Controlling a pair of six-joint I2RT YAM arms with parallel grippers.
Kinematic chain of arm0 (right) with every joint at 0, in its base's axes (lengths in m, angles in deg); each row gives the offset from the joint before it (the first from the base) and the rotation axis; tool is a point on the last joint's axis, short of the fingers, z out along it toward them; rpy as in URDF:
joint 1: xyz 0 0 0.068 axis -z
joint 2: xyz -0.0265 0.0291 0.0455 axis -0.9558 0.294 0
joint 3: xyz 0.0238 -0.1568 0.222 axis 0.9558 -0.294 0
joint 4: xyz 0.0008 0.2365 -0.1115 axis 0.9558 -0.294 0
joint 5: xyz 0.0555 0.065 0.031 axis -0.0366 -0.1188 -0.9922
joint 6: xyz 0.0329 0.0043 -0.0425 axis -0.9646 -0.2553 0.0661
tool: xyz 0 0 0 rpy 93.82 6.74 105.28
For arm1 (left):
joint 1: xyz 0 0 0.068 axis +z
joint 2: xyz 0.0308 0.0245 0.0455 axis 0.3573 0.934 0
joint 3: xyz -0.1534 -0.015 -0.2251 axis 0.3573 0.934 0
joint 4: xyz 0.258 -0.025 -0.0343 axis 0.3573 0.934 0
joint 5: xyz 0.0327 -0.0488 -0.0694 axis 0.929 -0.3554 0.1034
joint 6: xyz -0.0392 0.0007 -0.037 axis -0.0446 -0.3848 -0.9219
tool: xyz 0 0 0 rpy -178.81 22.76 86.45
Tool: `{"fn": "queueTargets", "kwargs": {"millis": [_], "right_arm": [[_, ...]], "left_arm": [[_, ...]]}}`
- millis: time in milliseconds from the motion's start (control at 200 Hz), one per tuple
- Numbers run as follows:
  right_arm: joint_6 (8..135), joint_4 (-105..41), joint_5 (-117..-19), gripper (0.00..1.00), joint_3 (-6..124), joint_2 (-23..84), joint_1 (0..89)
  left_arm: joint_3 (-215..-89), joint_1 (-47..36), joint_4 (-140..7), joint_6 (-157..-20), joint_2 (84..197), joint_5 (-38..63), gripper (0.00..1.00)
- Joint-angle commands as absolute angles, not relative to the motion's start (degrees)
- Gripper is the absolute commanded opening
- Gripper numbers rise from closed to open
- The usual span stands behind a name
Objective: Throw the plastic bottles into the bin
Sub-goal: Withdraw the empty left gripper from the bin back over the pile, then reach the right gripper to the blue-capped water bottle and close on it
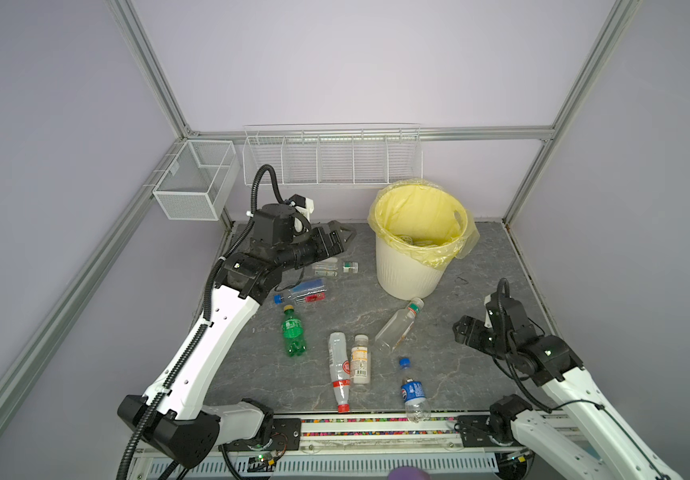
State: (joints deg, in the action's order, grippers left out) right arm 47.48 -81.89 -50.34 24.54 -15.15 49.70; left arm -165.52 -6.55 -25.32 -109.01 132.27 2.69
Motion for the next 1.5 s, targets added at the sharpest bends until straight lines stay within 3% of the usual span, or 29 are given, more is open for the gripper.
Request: {"fn": "queueTargets", "kwargs": {"millis": [0,480,1025,1494], "right_arm": [[41.92,-81.49,-50.05,0.88,21.94,-15.93,49.03],[40.51,-78.75,-51.26,0.88,20.57,-14.31,43.07],[31.51,-77.27,-46.92,0.88,20.44,-6.13,27.67],[26.67,-76.83,-41.29,0.88,27.65,9.27,13.96]], "left_arm": [[-162.34,-6.23,-25.03,-105.43,132.17,2.97,1.00],[-151.92,-5.65,-22.63,-101.74,131.02,4.18,1.00],[-135.73,-5.26,-25.99,-106.66,124.56,5.21,1.00],[-127.67,-5.30,-25.59,-107.38,117.75,6.60,1.00]]}}
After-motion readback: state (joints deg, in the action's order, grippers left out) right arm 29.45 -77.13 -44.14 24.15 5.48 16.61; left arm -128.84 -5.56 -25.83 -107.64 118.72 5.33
